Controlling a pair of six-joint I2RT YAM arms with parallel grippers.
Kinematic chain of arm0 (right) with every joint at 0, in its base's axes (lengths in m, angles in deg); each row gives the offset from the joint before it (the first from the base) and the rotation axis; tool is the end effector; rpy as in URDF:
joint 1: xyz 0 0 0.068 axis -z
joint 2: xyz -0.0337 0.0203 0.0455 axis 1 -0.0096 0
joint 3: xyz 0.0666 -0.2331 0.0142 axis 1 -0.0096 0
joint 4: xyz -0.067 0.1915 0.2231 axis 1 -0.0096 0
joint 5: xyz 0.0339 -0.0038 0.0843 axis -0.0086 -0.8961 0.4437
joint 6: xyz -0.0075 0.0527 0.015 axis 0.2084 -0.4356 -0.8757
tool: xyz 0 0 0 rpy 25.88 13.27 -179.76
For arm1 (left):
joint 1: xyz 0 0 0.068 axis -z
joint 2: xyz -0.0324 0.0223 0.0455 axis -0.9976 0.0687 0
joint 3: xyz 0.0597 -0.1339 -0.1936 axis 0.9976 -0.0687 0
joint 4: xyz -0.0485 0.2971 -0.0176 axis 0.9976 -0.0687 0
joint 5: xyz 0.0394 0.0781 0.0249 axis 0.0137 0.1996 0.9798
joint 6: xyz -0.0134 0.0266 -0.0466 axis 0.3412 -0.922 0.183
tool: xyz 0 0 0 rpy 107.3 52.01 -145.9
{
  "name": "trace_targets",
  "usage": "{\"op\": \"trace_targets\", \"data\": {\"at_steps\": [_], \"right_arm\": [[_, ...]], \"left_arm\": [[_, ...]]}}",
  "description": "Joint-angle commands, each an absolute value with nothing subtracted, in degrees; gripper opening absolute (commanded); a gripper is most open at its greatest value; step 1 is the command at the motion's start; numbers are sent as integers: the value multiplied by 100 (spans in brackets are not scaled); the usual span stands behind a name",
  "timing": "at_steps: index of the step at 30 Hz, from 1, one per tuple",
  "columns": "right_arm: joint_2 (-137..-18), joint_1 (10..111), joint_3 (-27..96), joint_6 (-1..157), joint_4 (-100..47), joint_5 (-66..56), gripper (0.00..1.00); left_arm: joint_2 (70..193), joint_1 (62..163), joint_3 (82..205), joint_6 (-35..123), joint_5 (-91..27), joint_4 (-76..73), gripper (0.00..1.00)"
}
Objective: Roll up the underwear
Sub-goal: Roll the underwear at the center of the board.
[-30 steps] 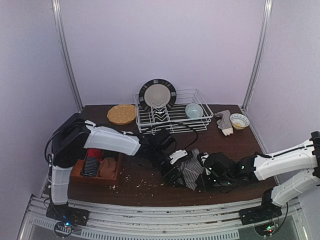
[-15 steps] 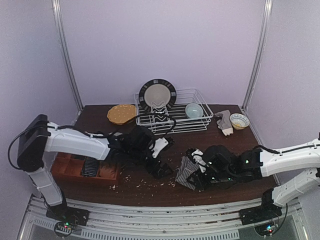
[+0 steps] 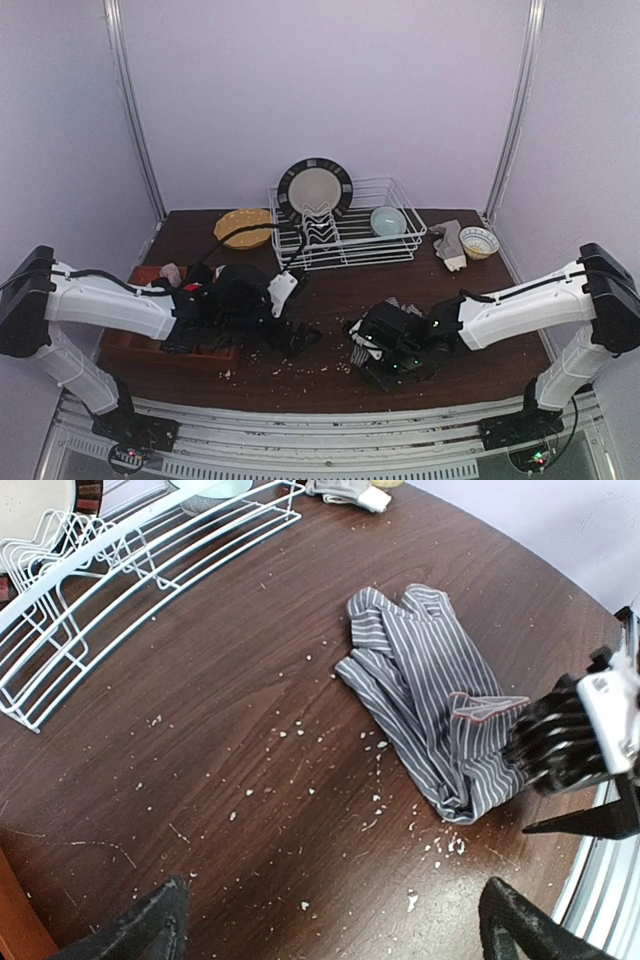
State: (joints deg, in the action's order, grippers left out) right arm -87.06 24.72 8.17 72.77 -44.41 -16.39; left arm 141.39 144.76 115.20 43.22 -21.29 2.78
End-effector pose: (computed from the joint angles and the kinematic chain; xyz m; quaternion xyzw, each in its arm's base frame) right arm 0.1452 0.3012 0.1058 -0.4193 0.8686 0.1354 0.2266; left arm 0.1817 -0.2957 0.1365 0.3476 0.8157 -0.2488 0.3898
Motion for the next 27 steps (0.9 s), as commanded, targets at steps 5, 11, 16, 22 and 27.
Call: {"op": "trace_targets", "data": {"at_steps": [5,11,16,22,27], "right_arm": [[-9313,2436,1007,7293,-4935,-2010,48],[-9625,2439,1031,7078,-5080,-2288,26],[-9552,2490,983,7034,-5053,-2086,1],[-8807,2687,752,6984,-4763,-492,0],[-8336,2993,485,6715,-4627,835,0]], "left_arm": [[14028,14468,11409,4288,-2172,649,97],[14087,14469,11346,4196,-2097,898,93],[14035,14468,11164,4049,-1990,1421,79],[14477,14468,9741,3401,-2911,5548,93],[14848,14475,9666,2747,-4111,6178,98]]}}
